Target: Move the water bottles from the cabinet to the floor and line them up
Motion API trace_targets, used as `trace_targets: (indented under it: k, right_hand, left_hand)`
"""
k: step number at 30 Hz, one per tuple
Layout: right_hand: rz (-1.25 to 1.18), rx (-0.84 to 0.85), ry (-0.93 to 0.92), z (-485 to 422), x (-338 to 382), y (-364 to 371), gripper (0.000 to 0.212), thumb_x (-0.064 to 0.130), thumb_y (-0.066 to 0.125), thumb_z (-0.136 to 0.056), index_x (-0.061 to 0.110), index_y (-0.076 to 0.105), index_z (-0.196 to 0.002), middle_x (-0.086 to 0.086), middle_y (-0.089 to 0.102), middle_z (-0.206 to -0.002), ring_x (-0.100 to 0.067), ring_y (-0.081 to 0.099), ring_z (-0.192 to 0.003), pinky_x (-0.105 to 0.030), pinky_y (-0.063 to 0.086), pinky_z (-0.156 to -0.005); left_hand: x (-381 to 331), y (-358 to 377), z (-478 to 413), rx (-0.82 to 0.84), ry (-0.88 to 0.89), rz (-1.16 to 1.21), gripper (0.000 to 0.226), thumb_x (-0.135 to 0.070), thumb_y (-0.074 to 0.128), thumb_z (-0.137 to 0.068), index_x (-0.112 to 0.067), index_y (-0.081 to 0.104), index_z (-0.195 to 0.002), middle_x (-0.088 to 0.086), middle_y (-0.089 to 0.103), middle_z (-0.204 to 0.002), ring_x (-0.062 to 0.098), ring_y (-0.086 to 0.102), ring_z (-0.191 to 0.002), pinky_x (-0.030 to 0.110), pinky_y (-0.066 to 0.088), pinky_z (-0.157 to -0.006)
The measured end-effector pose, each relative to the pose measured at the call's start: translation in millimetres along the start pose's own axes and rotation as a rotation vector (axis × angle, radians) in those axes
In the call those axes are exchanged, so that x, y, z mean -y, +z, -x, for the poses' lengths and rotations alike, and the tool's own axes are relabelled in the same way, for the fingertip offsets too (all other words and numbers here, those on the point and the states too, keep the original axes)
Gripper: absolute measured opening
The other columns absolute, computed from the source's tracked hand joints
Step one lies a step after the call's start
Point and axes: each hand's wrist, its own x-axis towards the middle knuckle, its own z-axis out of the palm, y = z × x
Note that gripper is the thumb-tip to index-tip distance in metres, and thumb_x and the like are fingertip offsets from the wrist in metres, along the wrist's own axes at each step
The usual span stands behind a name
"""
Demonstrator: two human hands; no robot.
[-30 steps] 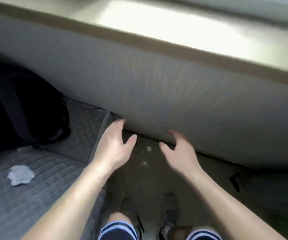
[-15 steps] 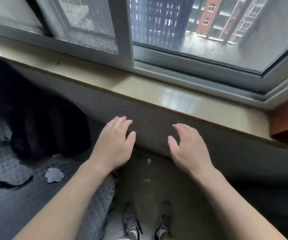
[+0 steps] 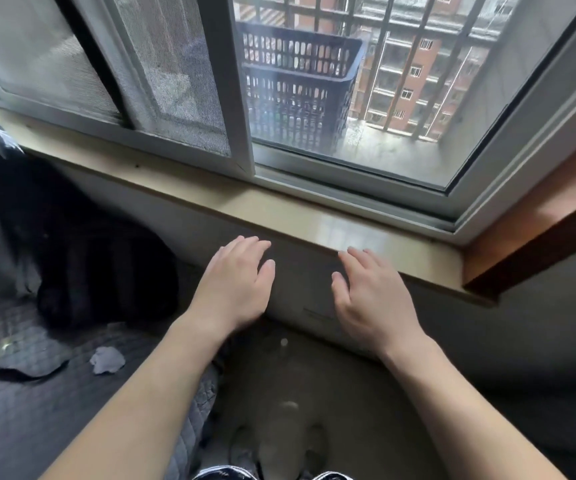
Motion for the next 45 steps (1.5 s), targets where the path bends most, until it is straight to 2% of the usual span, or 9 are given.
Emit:
trace_targets:
  k: [10,14,17,19,22,29,36,40,45]
  right_hand:
    - [0.026,-0.075,0.067,27.1,-1.4,-33.5,0.032,0.028,0.042,-0.088,0.006,0.061,-0.1,-0.008,0.063,-0.103,-0.031,0.055,-0.1,-0.042,0.045,-0.089]
    - [0.028,-0.114,0.112,38.5,8.0,-33.6,0.028,0.027,0.04,-0.088,0.008,0.059,-0.094,-0.006,0.062,-0.098,-0.029,0.054,-0.096,-0.042,0.045,-0.088]
    - [0.018,-0.143,0.18,48.4,19.9,-30.0,0.024,0.026,0.041,-0.088,0.009,0.057,-0.091,-0.005,0.061,-0.094,-0.027,0.054,-0.092,-0.042,0.046,-0.084]
    - [0.008,-0.147,0.234,55.8,30.0,-25.5,0.029,0.027,0.041,-0.087,0.007,0.061,-0.096,-0.006,0.063,-0.098,-0.029,0.056,-0.096,-0.042,0.047,-0.087]
    - [0.015,-0.152,0.296,68.4,47.1,-18.1,0.04,0.026,0.043,-0.087,0.002,0.064,-0.111,-0.013,0.066,-0.11,-0.034,0.057,-0.107,-0.045,0.046,-0.097]
    - [0.03,-0.162,0.483,112.9,75.2,-10.8,0.03,0.021,0.051,-0.088,0.0,0.063,-0.106,-0.014,0.065,-0.107,-0.037,0.055,-0.105,-0.049,0.045,-0.094]
    - [0.063,-0.221,0.633,169.7,73.1,-29.9,0.03,0.022,0.05,-0.091,0.002,0.062,-0.11,-0.011,0.063,-0.112,-0.034,0.054,-0.11,-0.047,0.043,-0.098]
    - [0.074,-0.267,0.72,217.1,64.2,-45.1,0.036,0.022,0.051,-0.092,0.004,0.059,-0.122,-0.011,0.061,-0.124,-0.033,0.05,-0.121,-0.044,0.037,-0.107]
    - [0.07,-0.341,0.833,289.5,47.2,-56.6,0.044,0.027,0.045,-0.087,0.003,0.062,-0.12,-0.013,0.064,-0.121,-0.035,0.055,-0.116,-0.044,0.042,-0.103]
  left_hand:
    - [-15.4,-5.2,17.2,-0.022,0.101,-0.116,0.046,-0.034,0.037,-0.1,-0.021,0.041,-0.145,-0.002,0.035,-0.154,0.018,0.021,-0.146,0.037,0.015,-0.12]
    - [-12.2,-13.6,18.2,-0.024,0.18,-0.102,0.046,-0.032,0.037,-0.1,-0.02,0.043,-0.144,-0.003,0.039,-0.152,0.018,0.024,-0.145,0.037,0.016,-0.119]
    - [-7.8,-20.4,19.9,-0.004,0.249,-0.107,0.053,-0.037,0.029,-0.095,-0.018,0.046,-0.141,-0.001,0.044,-0.147,0.018,0.028,-0.142,0.038,0.018,-0.118]
    - [-3.2,-24.0,20.2,0.021,0.304,-0.117,0.058,-0.039,0.026,-0.09,-0.018,0.047,-0.14,-0.001,0.046,-0.145,0.018,0.03,-0.141,0.038,0.019,-0.117]
    - [4.8,-27.8,21.7,0.037,0.373,-0.12,0.056,-0.039,0.027,-0.09,-0.018,0.048,-0.138,-0.001,0.048,-0.144,0.018,0.032,-0.139,0.037,0.019,-0.116]
    - [11.4,-22.6,32.1,0.156,0.486,-0.109,0.047,-0.036,0.039,-0.1,-0.021,0.043,-0.144,0.0,0.036,-0.154,0.017,0.021,-0.147,0.037,0.014,-0.119]
    - [-15.9,-16.6,61.7,0.192,0.637,-0.101,0.046,-0.034,0.039,-0.1,-0.019,0.043,-0.144,-0.001,0.037,-0.153,0.017,0.022,-0.145,0.034,0.014,-0.117]
    - [-41.7,-6.3,88.0,0.206,0.726,-0.087,0.046,-0.033,0.039,-0.1,-0.019,0.044,-0.143,-0.001,0.038,-0.153,0.017,0.025,-0.144,0.032,0.016,-0.116]
    - [-82.4,18.9,135.6,0.23,0.823,-0.076,0.044,-0.032,0.044,-0.099,-0.018,0.048,-0.14,0.003,0.042,-0.151,0.02,0.03,-0.142,0.037,0.023,-0.117]
